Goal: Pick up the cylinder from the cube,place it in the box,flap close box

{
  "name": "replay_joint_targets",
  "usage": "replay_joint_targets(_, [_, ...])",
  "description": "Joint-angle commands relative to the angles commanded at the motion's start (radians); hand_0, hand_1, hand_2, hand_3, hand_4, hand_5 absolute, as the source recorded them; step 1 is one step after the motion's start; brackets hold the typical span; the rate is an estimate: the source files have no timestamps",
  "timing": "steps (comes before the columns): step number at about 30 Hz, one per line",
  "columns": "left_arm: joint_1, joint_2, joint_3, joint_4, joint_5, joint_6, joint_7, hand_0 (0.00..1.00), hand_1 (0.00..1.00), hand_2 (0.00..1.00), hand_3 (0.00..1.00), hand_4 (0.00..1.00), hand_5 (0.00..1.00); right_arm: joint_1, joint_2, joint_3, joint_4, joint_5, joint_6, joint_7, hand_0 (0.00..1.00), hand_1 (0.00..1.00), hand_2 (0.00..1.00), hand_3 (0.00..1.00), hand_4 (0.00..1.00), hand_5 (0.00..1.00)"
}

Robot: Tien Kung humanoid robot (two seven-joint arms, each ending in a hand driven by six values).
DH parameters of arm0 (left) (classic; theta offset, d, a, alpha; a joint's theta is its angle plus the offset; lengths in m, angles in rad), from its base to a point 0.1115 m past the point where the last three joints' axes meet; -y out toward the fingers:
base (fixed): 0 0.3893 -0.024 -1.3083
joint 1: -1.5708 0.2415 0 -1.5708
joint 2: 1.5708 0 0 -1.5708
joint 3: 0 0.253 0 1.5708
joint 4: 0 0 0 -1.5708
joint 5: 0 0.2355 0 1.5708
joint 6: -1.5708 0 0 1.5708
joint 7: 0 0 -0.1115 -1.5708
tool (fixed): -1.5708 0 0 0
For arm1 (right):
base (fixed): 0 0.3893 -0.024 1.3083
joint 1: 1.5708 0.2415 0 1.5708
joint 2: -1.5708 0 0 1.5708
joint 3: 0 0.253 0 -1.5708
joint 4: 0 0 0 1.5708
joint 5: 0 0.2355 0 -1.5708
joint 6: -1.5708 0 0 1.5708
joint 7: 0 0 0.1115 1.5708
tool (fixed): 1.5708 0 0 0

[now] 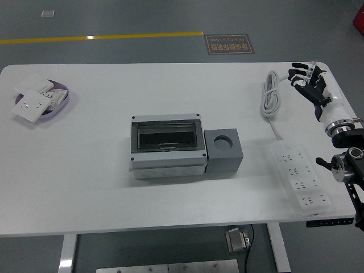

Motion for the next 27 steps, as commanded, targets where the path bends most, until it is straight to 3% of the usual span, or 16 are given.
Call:
replay_joint_targets(8, [-0.014, 0.0, -0.02, -0.002, 0.024, 0.001, -0.002, 0.566, 0.61, 0.574, 0.598, 0.707, 0.183, 0.009, 0.003, -0.012, -0.004, 0.009, 0.006, 0.006, 0.701, 0.673, 0.675, 0.668, 0.666, 0.257])
replay_joint_targets(27, [-0.017, -0.007, 0.008, 0.0, 0.005, 0.001, -0.002, 0.566, 0.61, 0.573, 0.598, 0.707, 0.183, 0.018, 0.01, -0.017, -0.016, 0.035, 0.022, 0.022, 0.707, 0.673, 0.675, 0.668, 0.668, 0.252])
